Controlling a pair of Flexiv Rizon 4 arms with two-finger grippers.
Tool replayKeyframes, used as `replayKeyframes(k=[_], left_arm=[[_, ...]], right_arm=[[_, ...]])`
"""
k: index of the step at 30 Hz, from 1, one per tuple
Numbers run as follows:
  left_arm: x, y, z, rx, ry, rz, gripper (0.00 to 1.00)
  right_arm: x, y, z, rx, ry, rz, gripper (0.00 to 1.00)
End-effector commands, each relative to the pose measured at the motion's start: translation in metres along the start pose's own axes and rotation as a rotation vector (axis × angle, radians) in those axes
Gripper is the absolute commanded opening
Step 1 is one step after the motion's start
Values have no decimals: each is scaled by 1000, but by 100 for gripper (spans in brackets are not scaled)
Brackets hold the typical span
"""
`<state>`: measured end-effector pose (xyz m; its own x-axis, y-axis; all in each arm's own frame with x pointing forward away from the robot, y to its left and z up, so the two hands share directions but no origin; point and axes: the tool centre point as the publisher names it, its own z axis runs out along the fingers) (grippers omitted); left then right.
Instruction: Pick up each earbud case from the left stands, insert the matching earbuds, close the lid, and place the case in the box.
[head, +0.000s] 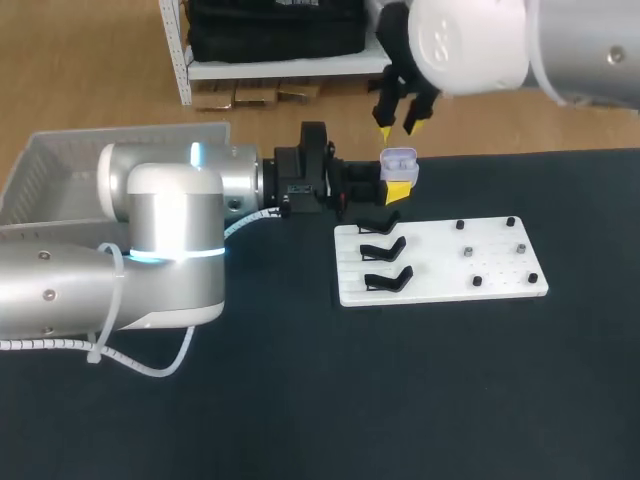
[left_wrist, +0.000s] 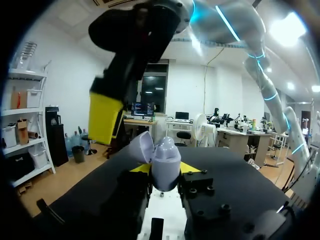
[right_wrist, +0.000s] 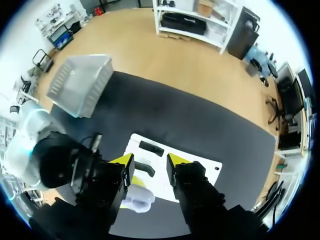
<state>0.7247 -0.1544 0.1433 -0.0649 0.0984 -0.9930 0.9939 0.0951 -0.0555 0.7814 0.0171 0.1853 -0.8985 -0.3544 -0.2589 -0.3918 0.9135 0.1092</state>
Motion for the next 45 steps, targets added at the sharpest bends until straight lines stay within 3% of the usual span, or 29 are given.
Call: replayKeyframes(k=[1, 18, 21, 23, 24, 26, 27, 28, 31, 36, 45], left_arm=[[1, -1, 0, -5, -7, 4, 0], [1, -1, 0, -5, -7, 4, 0], [1, -1, 0, -5, -7, 4, 0], [1, -1, 0, -5, -7, 4, 0], [1, -1, 0, -5, -7, 4, 0], [1, -1, 0, -5, -7, 4, 0], [0, 0, -4, -6, -8, 8, 0], [-1, 1, -10, -17, -14, 15, 0], [-8, 6, -33, -49, -28, 28, 0], [-18, 19, -90, -118, -40, 63, 0], [-32, 52, -201, -256, 18, 153, 0]], right_arm=[[0, 0, 8, 14, 24, 3, 44], [50, 7, -3, 34, 49, 50, 42], [48, 3, -9, 61, -18, 111, 44], [42, -5, -18, 54, -115, 235, 45], [39, -10, -23, 47, -169, 303, 49], [37, -20, -33, -4, -268, 447, 69], [38, -25, -37, -25, -312, 499, 86], [39, -29, -40, -37, -344, 535, 100], [47, -39, -44, -80, -391, 614, 100], [47, -39, -44, -80, -391, 614, 100], [47, -39, -44, -80, -391, 614, 100]])
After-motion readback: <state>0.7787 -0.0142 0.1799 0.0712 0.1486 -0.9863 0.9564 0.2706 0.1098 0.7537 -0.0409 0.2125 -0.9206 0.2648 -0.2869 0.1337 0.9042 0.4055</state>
